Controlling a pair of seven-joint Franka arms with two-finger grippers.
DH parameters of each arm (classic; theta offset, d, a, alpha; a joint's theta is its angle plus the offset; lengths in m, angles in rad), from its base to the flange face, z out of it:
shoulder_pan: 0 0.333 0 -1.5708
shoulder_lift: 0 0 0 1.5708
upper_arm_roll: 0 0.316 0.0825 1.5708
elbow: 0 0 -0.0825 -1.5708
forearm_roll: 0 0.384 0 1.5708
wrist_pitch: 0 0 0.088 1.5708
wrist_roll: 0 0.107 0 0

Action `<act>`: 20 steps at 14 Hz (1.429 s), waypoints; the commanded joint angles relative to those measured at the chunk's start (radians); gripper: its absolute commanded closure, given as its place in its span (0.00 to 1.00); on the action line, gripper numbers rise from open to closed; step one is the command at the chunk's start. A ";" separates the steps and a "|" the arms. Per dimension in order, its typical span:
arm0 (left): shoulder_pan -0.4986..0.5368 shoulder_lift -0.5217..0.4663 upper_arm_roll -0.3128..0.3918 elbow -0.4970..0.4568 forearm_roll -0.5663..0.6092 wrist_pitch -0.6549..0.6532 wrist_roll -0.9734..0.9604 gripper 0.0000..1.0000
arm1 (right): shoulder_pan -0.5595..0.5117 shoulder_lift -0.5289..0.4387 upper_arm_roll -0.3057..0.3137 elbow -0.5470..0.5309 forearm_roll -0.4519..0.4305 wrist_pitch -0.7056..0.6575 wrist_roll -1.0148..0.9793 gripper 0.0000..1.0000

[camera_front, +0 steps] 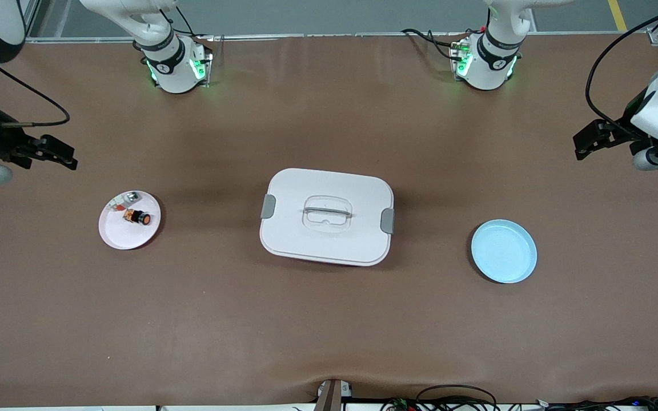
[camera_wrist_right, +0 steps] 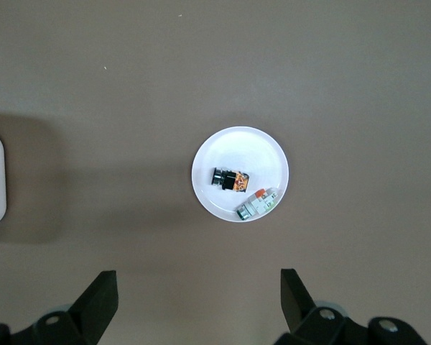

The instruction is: Transfer orange switch to right arm and place

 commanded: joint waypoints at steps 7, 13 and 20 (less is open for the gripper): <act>-0.001 -0.025 0.003 -0.007 -0.015 0.001 0.020 0.00 | -0.009 0.008 -0.002 0.172 0.011 -0.173 0.010 0.00; 0.001 -0.027 -0.021 0.002 -0.061 0.002 0.020 0.00 | -0.009 0.010 -0.002 0.176 0.013 -0.191 0.022 0.00; 0.002 -0.027 -0.021 0.002 -0.073 0.001 0.021 0.00 | -0.011 0.025 -0.002 0.231 0.011 -0.216 0.019 0.00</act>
